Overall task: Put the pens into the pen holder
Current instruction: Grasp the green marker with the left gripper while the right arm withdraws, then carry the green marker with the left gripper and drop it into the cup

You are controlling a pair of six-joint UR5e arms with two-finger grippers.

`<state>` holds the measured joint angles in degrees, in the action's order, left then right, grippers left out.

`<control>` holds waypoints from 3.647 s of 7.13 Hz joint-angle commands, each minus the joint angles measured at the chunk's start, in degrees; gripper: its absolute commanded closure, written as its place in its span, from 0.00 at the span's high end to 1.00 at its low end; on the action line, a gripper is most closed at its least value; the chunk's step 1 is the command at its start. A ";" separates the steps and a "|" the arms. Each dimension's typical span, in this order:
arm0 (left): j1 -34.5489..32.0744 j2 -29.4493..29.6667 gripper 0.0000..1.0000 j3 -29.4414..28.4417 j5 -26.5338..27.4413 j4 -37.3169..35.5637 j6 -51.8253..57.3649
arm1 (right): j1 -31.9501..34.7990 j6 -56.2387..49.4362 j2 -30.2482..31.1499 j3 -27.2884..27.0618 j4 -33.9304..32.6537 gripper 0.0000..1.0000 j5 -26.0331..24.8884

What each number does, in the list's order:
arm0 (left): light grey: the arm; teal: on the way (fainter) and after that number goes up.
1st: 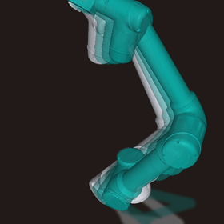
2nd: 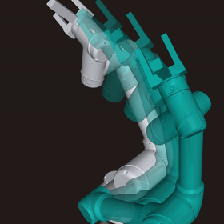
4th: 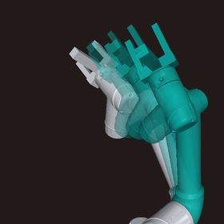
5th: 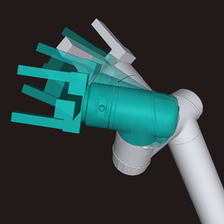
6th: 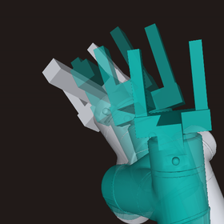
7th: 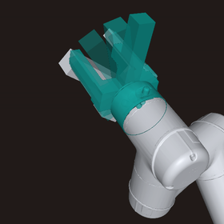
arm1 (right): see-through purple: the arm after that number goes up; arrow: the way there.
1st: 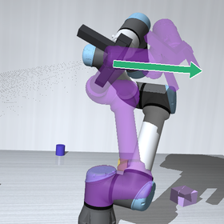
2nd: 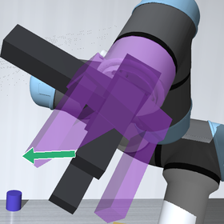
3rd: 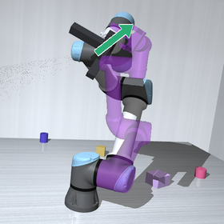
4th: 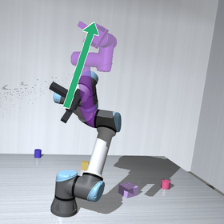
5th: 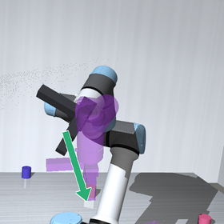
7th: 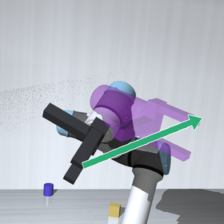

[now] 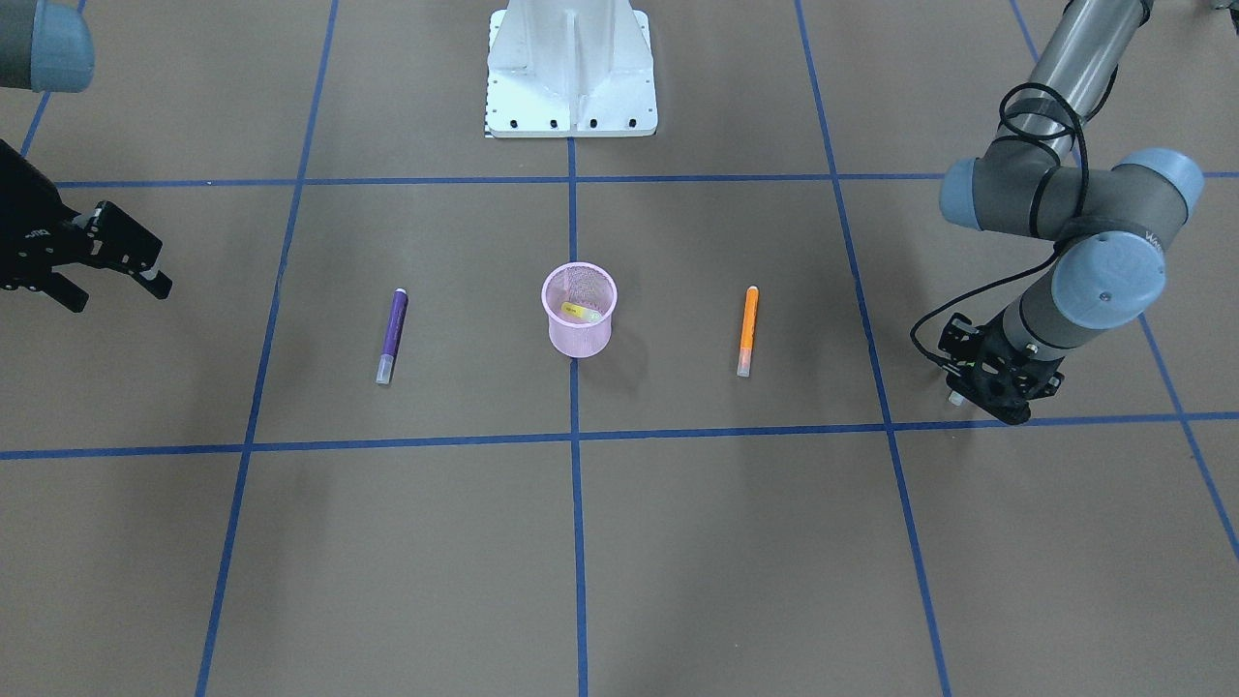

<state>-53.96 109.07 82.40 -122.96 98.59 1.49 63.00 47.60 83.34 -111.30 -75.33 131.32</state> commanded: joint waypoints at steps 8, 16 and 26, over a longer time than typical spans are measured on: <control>0.53 0.09 0.06 -0.75 0.09 0.02 -0.26 | 0.81 -0.67 0.07 0.55 -0.17 0.99 0.95; 5.94 7.35 0.00 28.33 11.31 -1.82 -24.04 | 6.53 -2.07 -1.69 5.73 -0.08 1.00 5.53; 32.17 20.40 0.56 18.24 49.13 15.49 -33.57 | 3.98 -1.28 -3.27 7.58 0.01 1.00 4.03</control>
<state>-21.81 129.61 100.97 -74.03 113.80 -32.21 67.46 46.39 80.13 -104.09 -75.39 135.37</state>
